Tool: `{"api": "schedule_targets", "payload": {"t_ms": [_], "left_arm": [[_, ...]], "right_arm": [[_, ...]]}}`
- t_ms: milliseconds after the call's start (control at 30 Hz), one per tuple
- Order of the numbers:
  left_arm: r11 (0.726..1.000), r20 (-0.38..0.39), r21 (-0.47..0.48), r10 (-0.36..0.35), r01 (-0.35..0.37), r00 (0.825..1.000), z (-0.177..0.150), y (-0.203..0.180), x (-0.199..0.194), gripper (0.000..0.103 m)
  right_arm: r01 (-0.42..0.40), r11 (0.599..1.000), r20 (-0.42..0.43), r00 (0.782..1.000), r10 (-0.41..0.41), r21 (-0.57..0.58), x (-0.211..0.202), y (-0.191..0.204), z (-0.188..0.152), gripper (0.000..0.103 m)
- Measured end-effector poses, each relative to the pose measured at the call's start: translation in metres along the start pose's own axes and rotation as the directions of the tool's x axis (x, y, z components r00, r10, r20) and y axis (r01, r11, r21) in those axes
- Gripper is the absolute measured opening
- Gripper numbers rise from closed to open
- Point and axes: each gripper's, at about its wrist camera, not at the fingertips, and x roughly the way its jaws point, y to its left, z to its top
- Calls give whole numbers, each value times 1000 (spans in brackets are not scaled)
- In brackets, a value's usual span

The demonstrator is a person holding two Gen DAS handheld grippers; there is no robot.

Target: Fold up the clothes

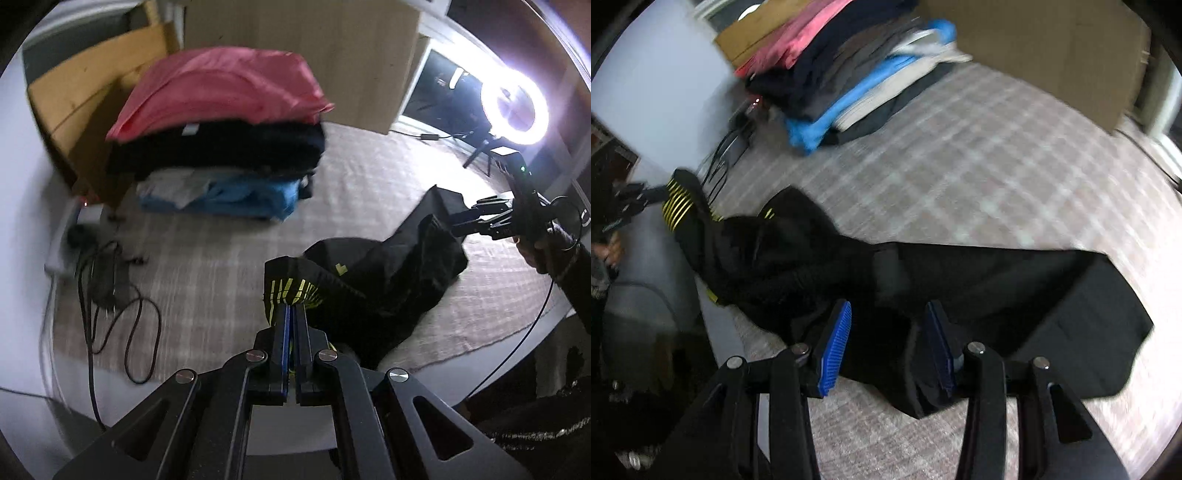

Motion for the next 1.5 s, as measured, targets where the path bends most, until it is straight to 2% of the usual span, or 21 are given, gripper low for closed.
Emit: {"api": "schedule_targets", "payload": {"t_ms": [33, 100, 167, 433, 467, 500, 600, 667, 733, 800, 833, 900, 967, 1033, 1167, 1267, 1333, 1400, 1433, 1500], "left_arm": [[1000, -1, -1, 0, 0, 1000, 0, 1, 0, 1], [1000, -2, -1, -1, 1, 1000, -1, 3, 1, 1], [1000, -8, 1, -1, 1, 1000, -1, 5, 2, 1], [1000, -33, 2, 6, -6, 999, 3, 10, 10, 1], [1000, -35, 2, 9, -9, 999, 3, 10, 11, 1], [1000, -34, -1, 10, -10, 999, 4, 11, 11, 1], [1000, -3, -6, -1, 1, 1000, 10, 10, 5, 1], [1000, 35, 1, -14, 14, 999, 20, 6, -4, 1], [999, 88, 20, -39, 37, 995, 36, -2, -19, 1], [996, 154, 75, -59, 48, 986, 59, -17, -38, 1], [993, 187, 102, -70, 51, 980, 72, -26, -49, 1], [983, 254, 175, -105, 62, 962, 100, -48, -75, 1], [966, 318, 251, -139, 58, 938, 124, -72, -102, 1], [944, 379, 326, -177, 48, 908, 147, -98, -131, 1], [891, 456, 454, -254, 23, 853, 165, -145, -182, 1], [859, 449, 511, -308, 42, 839, 166, -164, -203, 1], [849, 470, 528, -289, -4, 834, 164, -174, -210, 0], [843, 481, 538, -299, -8, 824, 164, -179, -218, 0], [839, 461, 542, -349, 53, 816, 168, -179, -222, 0], [834, 428, 543, -375, 97, 822, 176, -184, -213, 0]], "right_arm": [[-10, 1000, -9, 1000, 10, -26, 3, 2, 1, 42], [9, 996, -35, 999, -12, -85, 9, 7, 4, 51], [40, 992, -56, 997, -47, -119, 15, 8, 8, 51], [-9, 997, -93, 996, 1, -79, 40, 5, 21, 51], [-15, 997, -98, 995, 7, -73, 43, 5, 23, 42], [-21, 997, -102, 995, 14, -68, 46, 5, 24, 7], [-37, 998, -104, 994, 31, -51, 50, 4, 28, 6], [-28, 999, -2, 1000, 28, -21, 10, 6, 18, 6], [14, 999, 123, 992, -18, 29, -45, 7, 6, 6], [55, 995, 265, 961, -76, 86, -108, 9, -8, 6], [81, 988, 335, 934, -121, 130, -143, 8, -16, 6], [127, 969, 468, 857, -214, 212, -216, 13, -36, 6], [180, 951, 558, 776, -295, 253, -280, 24, -55, 6], [245, 929, 617, 696, -368, 278, -330, 40, -74, 6], [331, 877, 674, 563, -479, 347, -404, 82, -117, 6], [359, 845, 683, 499, -533, 397, -434, 106, -150, 6], [383, 818, 676, 464, -573, 430, -447, 120, -166, 6], [383, 808, 665, 461, -588, 449, -455, 127, -177, 6], [383, 802, 660, 459, -595, 458, -459, 130, -183, 6], [402, 778, 627, 462, -627, 482, -455, 126, -187, 6]]}}
